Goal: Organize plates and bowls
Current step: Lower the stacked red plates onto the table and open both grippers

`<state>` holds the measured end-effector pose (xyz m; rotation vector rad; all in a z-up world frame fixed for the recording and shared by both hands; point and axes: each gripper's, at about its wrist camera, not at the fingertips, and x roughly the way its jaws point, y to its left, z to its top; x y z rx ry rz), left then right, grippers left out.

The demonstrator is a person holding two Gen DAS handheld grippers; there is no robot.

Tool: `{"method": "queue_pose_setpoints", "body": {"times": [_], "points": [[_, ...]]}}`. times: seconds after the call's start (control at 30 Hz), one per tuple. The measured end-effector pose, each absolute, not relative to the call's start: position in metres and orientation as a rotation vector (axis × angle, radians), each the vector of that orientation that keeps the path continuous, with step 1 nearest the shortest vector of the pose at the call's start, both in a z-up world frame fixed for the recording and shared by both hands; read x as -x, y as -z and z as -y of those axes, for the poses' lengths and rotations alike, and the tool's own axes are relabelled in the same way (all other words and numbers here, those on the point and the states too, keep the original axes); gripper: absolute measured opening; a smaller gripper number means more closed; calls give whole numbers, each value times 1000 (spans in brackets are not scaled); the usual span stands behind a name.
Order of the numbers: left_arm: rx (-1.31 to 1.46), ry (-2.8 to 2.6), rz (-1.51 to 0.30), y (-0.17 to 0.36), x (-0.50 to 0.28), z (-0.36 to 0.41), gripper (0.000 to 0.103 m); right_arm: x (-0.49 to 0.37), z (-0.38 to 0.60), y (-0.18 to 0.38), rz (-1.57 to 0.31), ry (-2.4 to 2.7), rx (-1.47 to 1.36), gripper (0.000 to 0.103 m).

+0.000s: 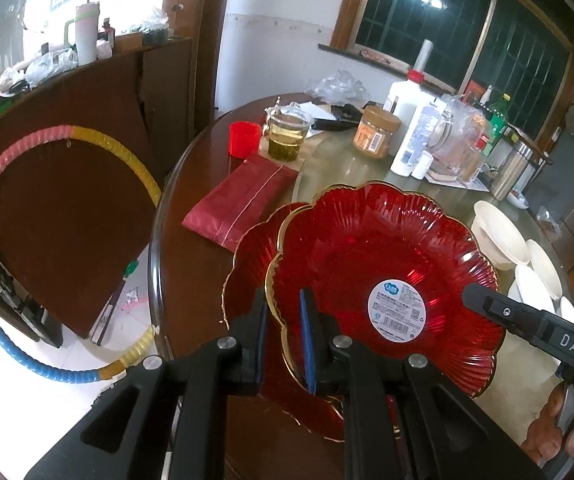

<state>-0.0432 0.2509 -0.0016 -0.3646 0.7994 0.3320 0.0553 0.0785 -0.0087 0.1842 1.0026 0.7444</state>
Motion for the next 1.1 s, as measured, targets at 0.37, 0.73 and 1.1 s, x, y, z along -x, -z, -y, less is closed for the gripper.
{"method": "queue_pose_setpoints", "body": {"times": [0.37, 0.73, 1.1], "points": [[358, -341, -834, 14, 39, -255, 14, -60, -86, 21, -1042, -726, -168, 12], [334, -362, -861, 21, 35, -254, 14, -64, -92, 35, -1088, -705, -138, 12], [266, -394, -870, 22, 30, -246, 15, -66, -101, 38, -1103, -677, -77, 12]]}}
